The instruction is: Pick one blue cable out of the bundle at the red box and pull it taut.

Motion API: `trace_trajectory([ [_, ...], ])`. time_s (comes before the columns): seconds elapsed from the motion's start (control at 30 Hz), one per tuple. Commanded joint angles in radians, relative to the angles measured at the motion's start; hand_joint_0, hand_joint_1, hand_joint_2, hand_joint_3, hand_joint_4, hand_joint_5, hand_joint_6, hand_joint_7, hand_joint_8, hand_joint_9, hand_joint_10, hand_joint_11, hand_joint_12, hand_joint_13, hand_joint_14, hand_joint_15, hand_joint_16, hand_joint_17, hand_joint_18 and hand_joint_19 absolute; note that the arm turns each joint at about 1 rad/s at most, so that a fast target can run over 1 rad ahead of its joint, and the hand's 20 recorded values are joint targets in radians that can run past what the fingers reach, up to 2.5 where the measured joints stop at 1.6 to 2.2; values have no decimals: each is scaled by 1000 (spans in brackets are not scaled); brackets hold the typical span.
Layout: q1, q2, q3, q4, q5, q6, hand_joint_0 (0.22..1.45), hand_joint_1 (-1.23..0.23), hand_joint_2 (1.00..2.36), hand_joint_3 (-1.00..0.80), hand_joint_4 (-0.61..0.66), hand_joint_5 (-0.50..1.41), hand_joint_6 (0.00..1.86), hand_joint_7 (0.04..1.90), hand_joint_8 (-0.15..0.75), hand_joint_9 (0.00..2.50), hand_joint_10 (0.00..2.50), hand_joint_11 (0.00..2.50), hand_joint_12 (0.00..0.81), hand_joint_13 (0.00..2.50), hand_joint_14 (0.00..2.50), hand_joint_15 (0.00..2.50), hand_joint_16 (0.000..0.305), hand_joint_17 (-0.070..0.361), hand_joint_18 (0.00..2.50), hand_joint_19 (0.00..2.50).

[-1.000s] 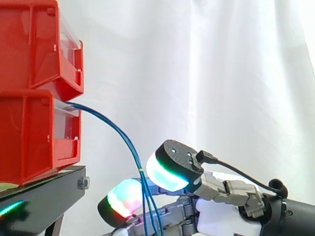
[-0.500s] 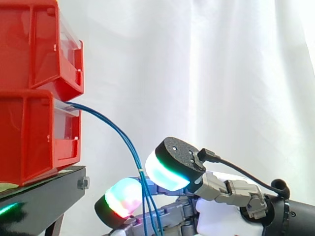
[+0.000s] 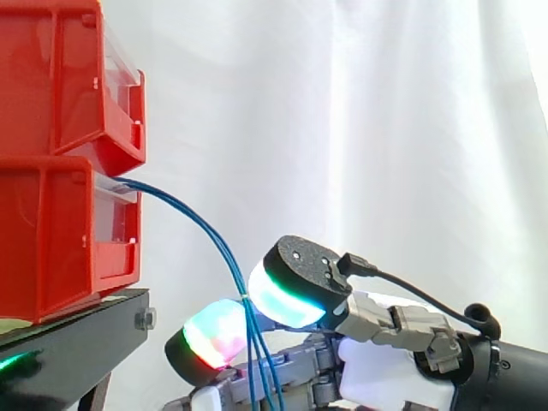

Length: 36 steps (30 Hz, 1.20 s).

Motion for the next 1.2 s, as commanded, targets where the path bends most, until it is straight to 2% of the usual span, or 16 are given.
trace_trajectory([
  [0.0,-2,1,7,-6,-1,2,571,-751,1010,-344,181,-164,804,957,362,788,13,626,376,429,8,226,59,133,307,221],
  [0.63,-4,1,8,0,-3,2,592,-755,1012,-298,200,-175,858,928,361,788,13,638,374,443,9,233,58,131,331,218],
  [0.9,1,2,10,0,-3,2,542,-748,1006,-406,203,-172,828,861,368,785,12,635,383,437,8,235,60,135,324,229],
  [1.17,7,2,8,-1,-3,-1,536,-748,1004,-428,196,-171,830,899,372,786,14,635,385,437,8,237,61,136,325,234],
])
